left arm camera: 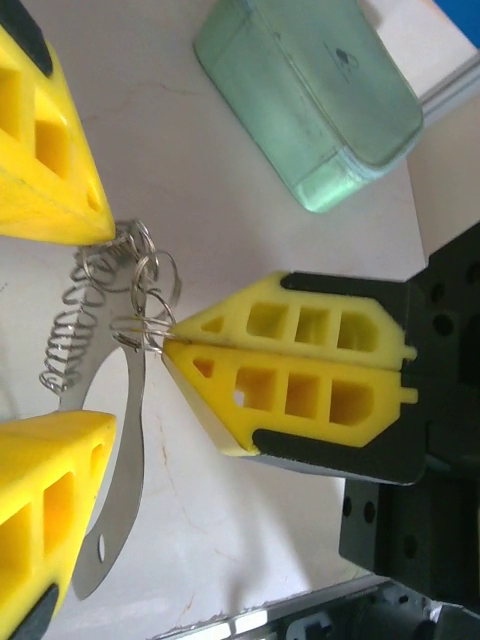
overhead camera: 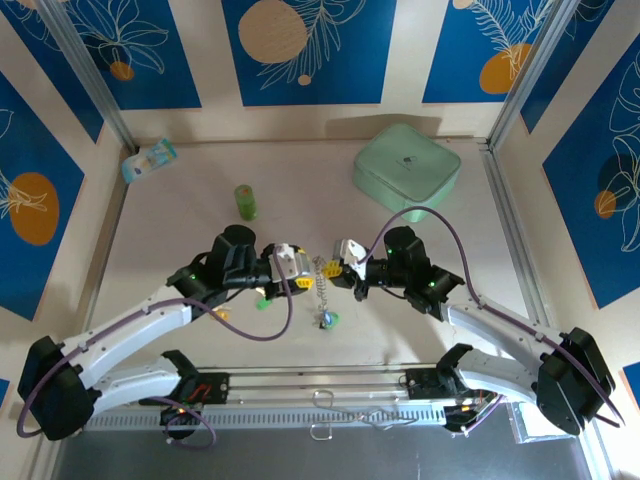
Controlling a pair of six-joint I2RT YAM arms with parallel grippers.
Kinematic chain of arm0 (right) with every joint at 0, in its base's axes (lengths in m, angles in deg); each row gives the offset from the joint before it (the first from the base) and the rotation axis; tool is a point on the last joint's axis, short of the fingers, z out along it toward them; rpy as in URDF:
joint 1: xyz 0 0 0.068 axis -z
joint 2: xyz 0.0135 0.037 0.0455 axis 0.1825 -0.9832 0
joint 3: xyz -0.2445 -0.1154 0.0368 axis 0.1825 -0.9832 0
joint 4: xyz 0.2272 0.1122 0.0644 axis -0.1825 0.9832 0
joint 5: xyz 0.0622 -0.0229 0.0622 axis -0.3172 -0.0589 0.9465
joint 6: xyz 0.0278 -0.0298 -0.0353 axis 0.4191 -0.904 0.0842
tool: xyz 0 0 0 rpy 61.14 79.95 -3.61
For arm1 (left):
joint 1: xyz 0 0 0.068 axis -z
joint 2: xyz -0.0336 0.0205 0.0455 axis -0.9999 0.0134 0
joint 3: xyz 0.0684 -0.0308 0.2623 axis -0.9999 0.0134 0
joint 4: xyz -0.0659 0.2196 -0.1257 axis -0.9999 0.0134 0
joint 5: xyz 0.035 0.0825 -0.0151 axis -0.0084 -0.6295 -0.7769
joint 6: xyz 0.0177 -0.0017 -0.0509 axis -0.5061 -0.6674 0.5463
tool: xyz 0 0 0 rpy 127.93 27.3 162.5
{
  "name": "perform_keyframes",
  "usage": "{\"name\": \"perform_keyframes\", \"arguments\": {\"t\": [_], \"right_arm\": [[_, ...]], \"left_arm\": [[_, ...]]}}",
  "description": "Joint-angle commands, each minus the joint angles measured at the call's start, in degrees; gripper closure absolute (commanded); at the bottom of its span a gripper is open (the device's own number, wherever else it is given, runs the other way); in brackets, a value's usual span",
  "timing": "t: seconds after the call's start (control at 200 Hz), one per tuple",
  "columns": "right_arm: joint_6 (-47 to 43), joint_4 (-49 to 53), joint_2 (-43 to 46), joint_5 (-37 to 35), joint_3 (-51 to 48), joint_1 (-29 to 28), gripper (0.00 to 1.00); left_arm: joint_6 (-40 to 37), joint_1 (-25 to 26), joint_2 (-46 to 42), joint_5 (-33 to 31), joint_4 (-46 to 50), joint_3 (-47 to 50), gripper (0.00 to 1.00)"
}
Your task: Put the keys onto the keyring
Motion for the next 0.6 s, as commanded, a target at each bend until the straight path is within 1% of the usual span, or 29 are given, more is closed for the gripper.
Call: {"name": "perform_keyframes", "arguments": {"t": [0.0,0.07,0.215,0.295,0.415,0.51,0.565,0.595], "right_arm": [[-1.73,1.1,1.51,1.13,2.83,-0.86,1.0],[-2.21,1.79,1.43,0.99,3.27,-1.21,1.0],[-3.47,3.3,1.17,0.86,4.16,-2.1,1.0],[-3.63,3.52,1.08,1.17,4.44,-2.44,1.0],[-4.37,5.02,0.75,1.58,5.29,-3.13,1.0],[-4.84,5.92,0.81,1.7,5.46,-3.35,1.0],[-4.94,5.96,0.9,2.38,5.02,-2.91,0.84],[-5.08,5.95,0.9,3.08,4.65,-2.6,0.79]], "left_arm": [[-2.84,-0.16,1.13,4.65,-0.97,0.1,0.55],[-3.4,-0.16,1.65,5.29,0.06,-0.36,0.61],[-3.92,-0.22,1.77,5.34,0.65,-0.46,0.77],[-4.19,-0.23,1.95,5.5,1.24,-0.71,0.83],[-4.61,-0.24,2.05,5.72,1.68,-0.98,1.0],[-4.64,-0.18,1.62,6.03,1.21,-0.68,1.0],[-4.65,-0.17,1.14,6.17,0.48,-0.09,1.0],[-4.65,-0.2,0.85,6.4,-0.14,0.33,1.0]]}}
